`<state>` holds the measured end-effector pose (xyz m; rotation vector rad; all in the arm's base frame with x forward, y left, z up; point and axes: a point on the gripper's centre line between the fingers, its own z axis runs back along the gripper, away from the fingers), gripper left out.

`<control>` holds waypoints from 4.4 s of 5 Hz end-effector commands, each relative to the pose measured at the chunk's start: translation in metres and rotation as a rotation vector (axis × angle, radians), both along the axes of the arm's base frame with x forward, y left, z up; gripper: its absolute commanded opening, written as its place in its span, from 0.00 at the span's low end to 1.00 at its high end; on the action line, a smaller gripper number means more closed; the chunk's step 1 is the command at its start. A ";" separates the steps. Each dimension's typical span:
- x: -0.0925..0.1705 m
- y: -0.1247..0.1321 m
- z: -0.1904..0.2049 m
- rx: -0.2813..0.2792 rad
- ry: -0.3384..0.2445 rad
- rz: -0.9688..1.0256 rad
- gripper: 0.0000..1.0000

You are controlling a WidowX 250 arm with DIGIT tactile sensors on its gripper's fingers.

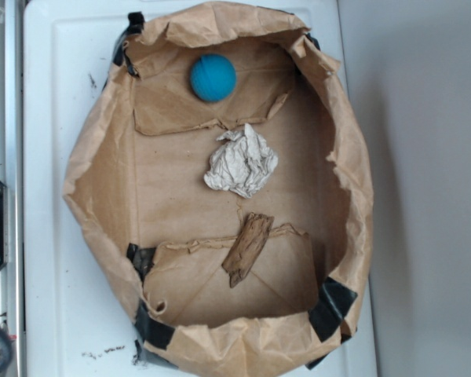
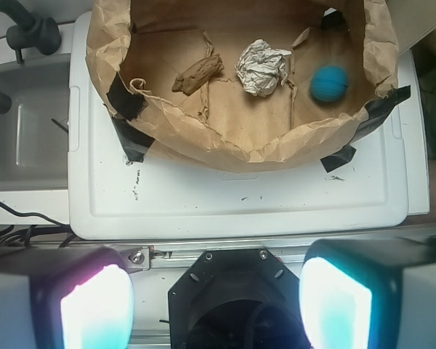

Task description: Grab the wood chip.

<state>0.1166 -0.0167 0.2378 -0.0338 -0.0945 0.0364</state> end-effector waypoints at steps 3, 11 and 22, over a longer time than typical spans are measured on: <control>0.082 -0.014 -0.013 0.065 -0.018 0.391 1.00; 0.156 0.026 -0.156 -0.056 0.103 0.580 1.00; 0.185 -0.008 -0.173 0.013 0.147 0.596 1.00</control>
